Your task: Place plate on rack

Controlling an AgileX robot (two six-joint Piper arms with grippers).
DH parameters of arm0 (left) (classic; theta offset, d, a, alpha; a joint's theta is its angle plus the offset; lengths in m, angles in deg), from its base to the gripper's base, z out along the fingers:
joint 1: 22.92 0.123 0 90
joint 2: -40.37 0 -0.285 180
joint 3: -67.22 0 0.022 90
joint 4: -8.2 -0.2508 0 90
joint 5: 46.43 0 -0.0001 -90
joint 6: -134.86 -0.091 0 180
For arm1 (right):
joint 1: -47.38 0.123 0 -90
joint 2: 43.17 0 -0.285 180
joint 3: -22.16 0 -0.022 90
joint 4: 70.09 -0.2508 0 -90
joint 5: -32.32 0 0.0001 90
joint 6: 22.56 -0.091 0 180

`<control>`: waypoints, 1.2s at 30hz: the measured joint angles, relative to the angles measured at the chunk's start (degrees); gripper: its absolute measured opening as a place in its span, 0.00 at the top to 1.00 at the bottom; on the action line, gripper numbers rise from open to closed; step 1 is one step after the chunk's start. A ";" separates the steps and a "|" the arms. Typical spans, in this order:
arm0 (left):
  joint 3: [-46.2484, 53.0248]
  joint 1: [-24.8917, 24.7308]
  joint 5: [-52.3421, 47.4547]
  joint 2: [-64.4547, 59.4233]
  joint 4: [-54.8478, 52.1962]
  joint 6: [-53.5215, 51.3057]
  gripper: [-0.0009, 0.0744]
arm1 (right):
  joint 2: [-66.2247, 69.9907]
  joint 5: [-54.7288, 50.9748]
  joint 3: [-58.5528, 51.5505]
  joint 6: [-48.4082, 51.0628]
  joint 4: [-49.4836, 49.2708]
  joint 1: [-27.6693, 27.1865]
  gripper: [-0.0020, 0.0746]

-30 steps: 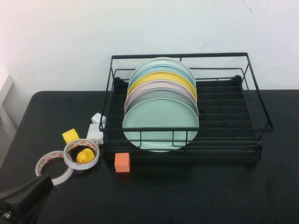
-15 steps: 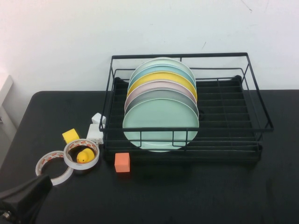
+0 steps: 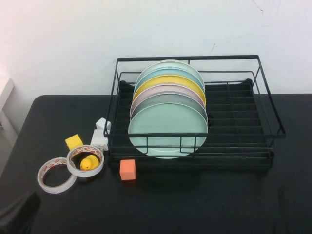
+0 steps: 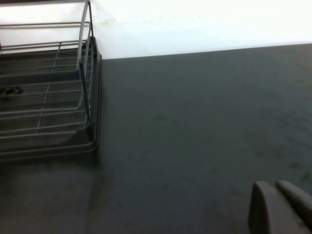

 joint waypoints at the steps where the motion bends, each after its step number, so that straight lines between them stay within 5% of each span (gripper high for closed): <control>1: 0.70 2.50 -2.89 1.36 -5.45 4.77 0.99 | 0.00 0.00 0.00 0.00 0.00 0.00 0.97; 9: 1.79 24.65 -29.58 13.37 -40.44 38.41 0.99 | 0.00 0.00 0.00 0.00 0.00 0.00 0.97; 14: 3.71 33.71 -31.46 18.81 -45.39 37.25 0.99 | 0.00 0.00 0.00 0.00 0.00 0.00 0.97; 20: 3.71 35.39 -35.27 23.08 -46.00 27.59 0.99 | 0.00 0.00 0.00 0.00 0.00 0.00 0.97; 36: 3.61 35.39 -38.84 24.81 -46.12 26.24 0.99 | 0.00 0.00 0.00 0.00 0.00 0.00 0.97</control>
